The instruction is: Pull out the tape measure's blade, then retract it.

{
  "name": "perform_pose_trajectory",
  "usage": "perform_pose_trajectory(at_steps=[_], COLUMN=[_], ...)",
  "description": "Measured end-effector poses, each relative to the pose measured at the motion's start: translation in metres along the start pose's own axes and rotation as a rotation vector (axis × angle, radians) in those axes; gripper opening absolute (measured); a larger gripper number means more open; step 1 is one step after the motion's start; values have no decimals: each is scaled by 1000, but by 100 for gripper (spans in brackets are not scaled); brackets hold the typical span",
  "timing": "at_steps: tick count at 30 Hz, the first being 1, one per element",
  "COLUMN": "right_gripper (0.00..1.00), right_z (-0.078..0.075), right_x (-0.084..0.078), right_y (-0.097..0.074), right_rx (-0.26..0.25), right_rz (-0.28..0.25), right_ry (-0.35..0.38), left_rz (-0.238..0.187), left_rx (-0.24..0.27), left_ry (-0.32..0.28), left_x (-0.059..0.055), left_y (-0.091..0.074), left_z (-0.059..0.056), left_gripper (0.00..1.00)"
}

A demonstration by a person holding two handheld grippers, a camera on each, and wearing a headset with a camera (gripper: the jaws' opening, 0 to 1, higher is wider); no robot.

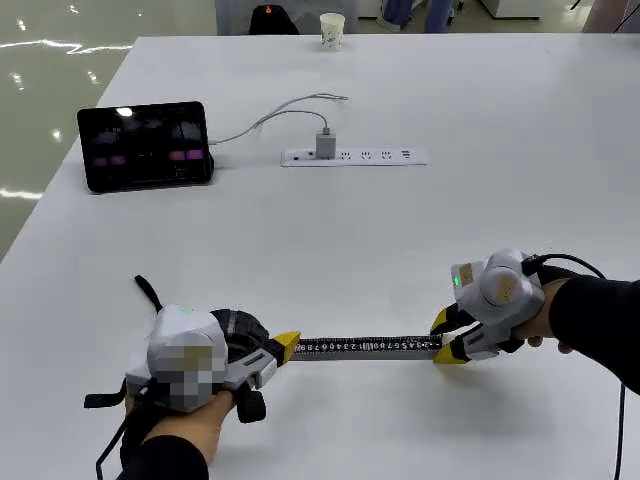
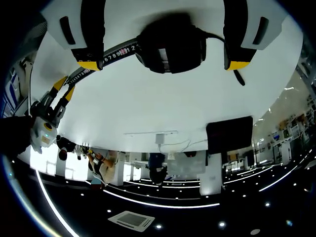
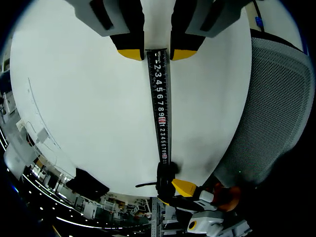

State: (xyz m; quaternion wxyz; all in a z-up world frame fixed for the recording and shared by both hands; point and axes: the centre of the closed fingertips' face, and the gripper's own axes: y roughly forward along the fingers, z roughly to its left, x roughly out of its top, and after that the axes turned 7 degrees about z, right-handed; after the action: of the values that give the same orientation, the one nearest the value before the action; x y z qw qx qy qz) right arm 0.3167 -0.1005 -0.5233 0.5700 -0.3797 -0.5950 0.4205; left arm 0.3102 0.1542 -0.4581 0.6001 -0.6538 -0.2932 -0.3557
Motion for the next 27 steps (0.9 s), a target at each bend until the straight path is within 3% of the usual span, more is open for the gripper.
perform_pose_trajectory(at_steps=[8,12,20,27], right_gripper=[14,12,11,11], right_z=[-2,-1,-1,-1], right_x=[-1,0,-1,-1], right_y=[0,0,0,0], right_rx=[-11,-6,-9,-7], right_rz=[-4,14,15,22], right_ry=[14,-14,33,21], left_rz=[1,-1,3,11], left_rx=[3,1,5,16], left_ry=[-10,-9,-19,-23], left_x=[-2,-3,-7,-10], left_y=[0,1,5,9], left_z=[2,1,2,5], left_gripper=[99,99,94,86])
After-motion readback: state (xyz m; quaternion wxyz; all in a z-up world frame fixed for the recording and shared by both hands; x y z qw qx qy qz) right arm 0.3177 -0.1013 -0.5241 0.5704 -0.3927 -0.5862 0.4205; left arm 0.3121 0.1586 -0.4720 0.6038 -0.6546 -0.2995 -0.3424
